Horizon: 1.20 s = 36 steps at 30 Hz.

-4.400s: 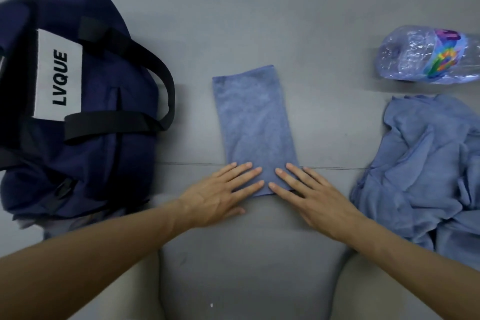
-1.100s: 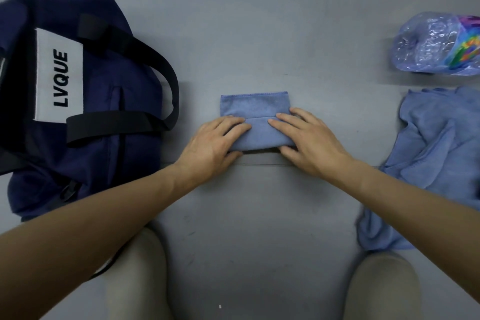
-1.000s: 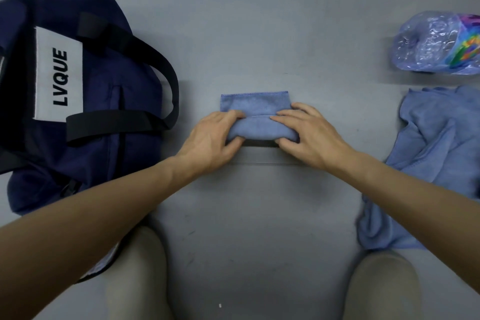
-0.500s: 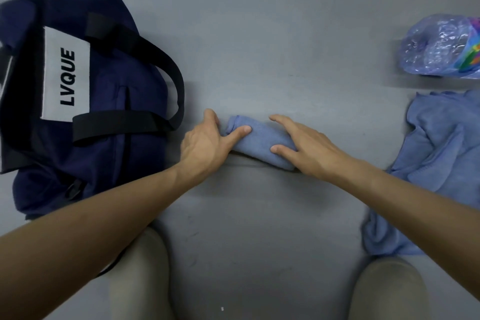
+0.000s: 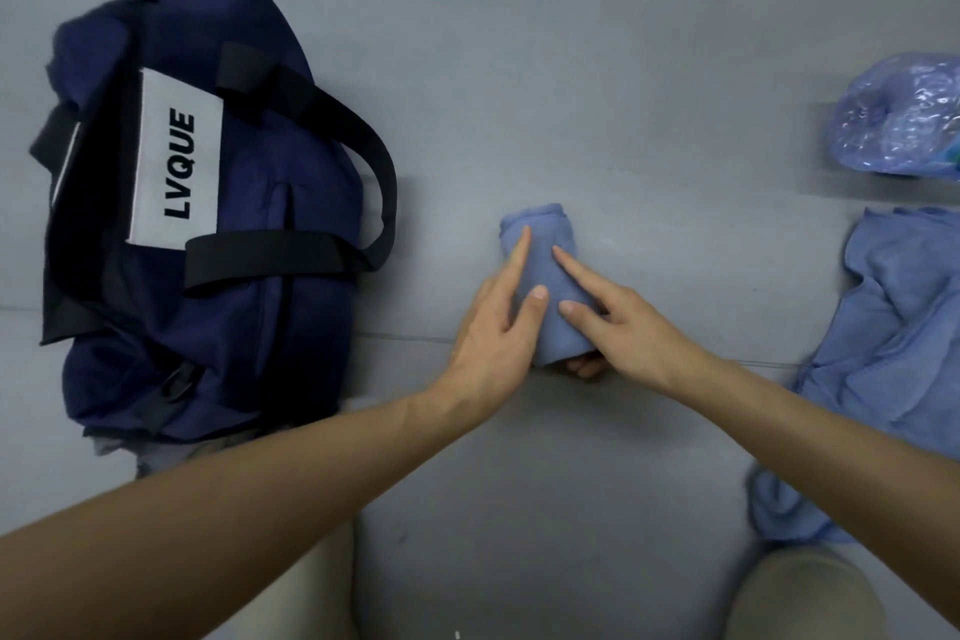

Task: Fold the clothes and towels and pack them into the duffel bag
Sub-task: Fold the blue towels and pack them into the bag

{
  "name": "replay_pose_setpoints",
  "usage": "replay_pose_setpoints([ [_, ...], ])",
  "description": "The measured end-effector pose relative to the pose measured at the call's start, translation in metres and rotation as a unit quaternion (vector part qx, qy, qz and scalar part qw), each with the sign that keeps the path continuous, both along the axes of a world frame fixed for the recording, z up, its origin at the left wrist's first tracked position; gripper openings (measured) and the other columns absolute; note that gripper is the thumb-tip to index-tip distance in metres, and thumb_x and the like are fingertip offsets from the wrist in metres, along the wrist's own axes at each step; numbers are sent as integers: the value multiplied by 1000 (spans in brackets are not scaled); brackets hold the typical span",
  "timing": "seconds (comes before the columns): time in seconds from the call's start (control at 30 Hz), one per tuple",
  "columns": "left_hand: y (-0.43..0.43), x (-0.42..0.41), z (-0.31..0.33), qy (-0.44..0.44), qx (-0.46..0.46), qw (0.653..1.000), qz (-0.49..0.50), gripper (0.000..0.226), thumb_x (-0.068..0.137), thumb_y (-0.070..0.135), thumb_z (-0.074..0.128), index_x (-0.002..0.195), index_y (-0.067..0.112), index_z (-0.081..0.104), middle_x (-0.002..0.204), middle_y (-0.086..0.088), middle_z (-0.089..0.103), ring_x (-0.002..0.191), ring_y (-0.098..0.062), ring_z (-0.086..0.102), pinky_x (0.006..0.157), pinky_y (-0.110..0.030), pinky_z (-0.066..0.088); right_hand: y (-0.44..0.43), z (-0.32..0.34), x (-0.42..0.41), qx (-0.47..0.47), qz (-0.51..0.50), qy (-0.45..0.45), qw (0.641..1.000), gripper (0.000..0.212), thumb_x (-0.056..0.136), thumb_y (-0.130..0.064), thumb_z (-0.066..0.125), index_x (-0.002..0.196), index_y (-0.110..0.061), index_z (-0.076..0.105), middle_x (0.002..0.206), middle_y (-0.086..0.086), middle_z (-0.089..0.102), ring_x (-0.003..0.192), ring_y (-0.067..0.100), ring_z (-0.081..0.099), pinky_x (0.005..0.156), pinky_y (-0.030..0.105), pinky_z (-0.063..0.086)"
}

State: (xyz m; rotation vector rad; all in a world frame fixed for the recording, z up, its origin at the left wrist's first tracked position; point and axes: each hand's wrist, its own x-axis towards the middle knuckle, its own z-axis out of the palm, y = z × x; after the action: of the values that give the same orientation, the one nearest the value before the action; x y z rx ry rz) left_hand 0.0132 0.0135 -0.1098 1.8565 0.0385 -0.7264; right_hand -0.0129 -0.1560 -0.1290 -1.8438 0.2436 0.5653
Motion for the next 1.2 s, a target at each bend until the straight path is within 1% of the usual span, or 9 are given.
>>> replay_pose_setpoints([
  [0.13, -15, 14, 11, 2, -37, 999, 1, 52, 105, 23, 50, 153, 39, 37, 147, 6, 51, 130, -5, 53, 111, -31, 44, -1, 13, 11, 73, -44, 33, 996, 57, 103, -26, 53, 146, -54, 29, 104, 6, 71, 72, 24, 72, 68, 43, 62],
  [0.27, -19, 33, 19, -15, -26, 999, 22, 54, 102, 15, 56, 151, 33, 43, 147, 6, 51, 129, -3, 52, 109, -20, 42, 3, 25, 15, 97, -44, 23, 994, 64, 102, -23, 55, 146, -57, 23, 126, -16, 61, 99, 11, 71, 72, 35, 62],
  [0.33, -19, 39, 24, -20, -25, 999, 19, 57, 100, 13, 60, 151, 33, 43, 146, 10, 51, 126, 1, 53, 105, -14, 42, 5, 26, 17, 87, -30, 12, 996, 66, 102, -25, 55, 145, -62, 21, 135, -12, 59, 107, 12, 68, 82, 38, 61],
  [0.43, -8, 48, 36, -24, -44, 999, 15, 63, 97, 10, 63, 151, 37, 43, 146, 9, 52, 127, -1, 55, 108, -24, 46, 7, 37, 24, 45, 28, -17, 998, 71, 98, -36, 55, 143, -71, 12, 131, 8, 64, 107, 27, 68, 97, 46, 54],
  [0.63, 39, 64, 94, -82, -83, 992, 40, 62, 95, 4, 64, 148, 32, 48, 143, 7, 57, 128, -8, 58, 108, -37, 49, 37, 105, 53, -70, 154, -68, 983, 77, 96, -48, 50, 137, -76, -9, 109, 7, 69, 81, 23, 68, 87, 43, 54],
  [0.77, 101, 75, 144, -164, -65, 982, 69, 58, 97, 5, 63, 148, 28, 49, 144, 11, 56, 130, -8, 56, 106, -35, 50, 79, 157, 87, -106, 244, -122, 956, 77, 97, -51, 47, 140, -72, -13, 124, -18, 62, 88, 13, 66, 93, 36, 50],
  [0.93, 200, 78, 179, -257, -24, 950, 174, 56, 97, 5, 63, 146, 29, 49, 142, 16, 57, 131, 0, 52, 103, -22, 46, 149, 201, 112, -88, 265, -164, 946, 73, 92, -54, 44, 143, -70, -7, 114, -24, 60, 92, 6, 65, 94, 29, 47],
  [1.03, 252, 77, 176, -232, -20, 942, 241, 57, 96, 4, 64, 146, 28, 51, 138, 19, 59, 129, 2, 54, 102, -21, 47, 194, 204, 111, -98, 289, -170, 937, 68, 96, -52, 46, 146, -67, 2, 102, -24, 63, 87, 3, 63, 91, 30, 48],
  [1.2, 276, 62, 145, -171, -30, 952, 252, 56, 96, 6, 64, 146, 29, 51, 135, 25, 59, 126, 4, 55, 105, -25, 48, 255, 185, 114, -111, 265, -191, 939, 53, 98, -46, 48, 146, -58, 30, 122, -15, 61, 92, 6, 64, 93, 41, 52],
])
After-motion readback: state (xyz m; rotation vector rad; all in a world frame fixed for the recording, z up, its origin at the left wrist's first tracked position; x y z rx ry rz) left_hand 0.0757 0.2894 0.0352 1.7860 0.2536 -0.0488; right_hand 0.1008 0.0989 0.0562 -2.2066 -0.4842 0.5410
